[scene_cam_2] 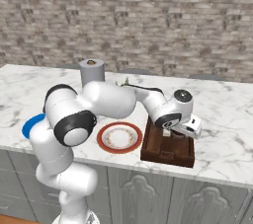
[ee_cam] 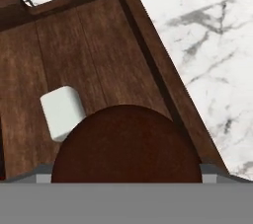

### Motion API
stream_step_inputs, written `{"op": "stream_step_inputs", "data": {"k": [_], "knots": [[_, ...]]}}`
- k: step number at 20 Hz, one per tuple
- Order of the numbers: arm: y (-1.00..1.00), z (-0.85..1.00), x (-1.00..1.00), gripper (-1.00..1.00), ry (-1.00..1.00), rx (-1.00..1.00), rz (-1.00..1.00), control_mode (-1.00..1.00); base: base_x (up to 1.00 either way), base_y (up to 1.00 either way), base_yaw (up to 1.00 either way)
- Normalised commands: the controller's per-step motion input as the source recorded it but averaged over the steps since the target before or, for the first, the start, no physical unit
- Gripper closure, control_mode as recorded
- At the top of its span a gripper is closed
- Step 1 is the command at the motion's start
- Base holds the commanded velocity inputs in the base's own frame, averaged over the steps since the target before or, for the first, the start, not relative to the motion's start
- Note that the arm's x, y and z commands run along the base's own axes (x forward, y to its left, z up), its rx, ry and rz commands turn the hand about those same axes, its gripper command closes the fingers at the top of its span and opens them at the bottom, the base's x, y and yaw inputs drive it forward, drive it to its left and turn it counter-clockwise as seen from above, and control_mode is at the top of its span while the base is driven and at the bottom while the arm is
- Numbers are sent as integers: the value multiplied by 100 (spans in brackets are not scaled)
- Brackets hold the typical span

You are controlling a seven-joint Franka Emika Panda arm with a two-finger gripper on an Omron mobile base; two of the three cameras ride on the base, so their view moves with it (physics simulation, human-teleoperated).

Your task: Move the dessert items from the plates to the tray.

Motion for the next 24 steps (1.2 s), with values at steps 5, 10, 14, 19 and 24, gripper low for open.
{"op": "stream_step_inputs", "data": {"k": [5, 10, 14, 19, 24], "knots": [[32, -8, 0, -100, -4, -4, 0, -100, 0, 0, 0], [17, -84, 0, -100, 0, -20, 0, -100, 0, 0, 0], [0, -32, 0, -100, -2, -4, 0, -100, 0, 0, 0], [0, -7, 12, -100, -1, 0, 1, -100, 0, 0, 0], [0, -13, 6, 100, 0, 0, 1, -100, 0, 0, 0]]}}
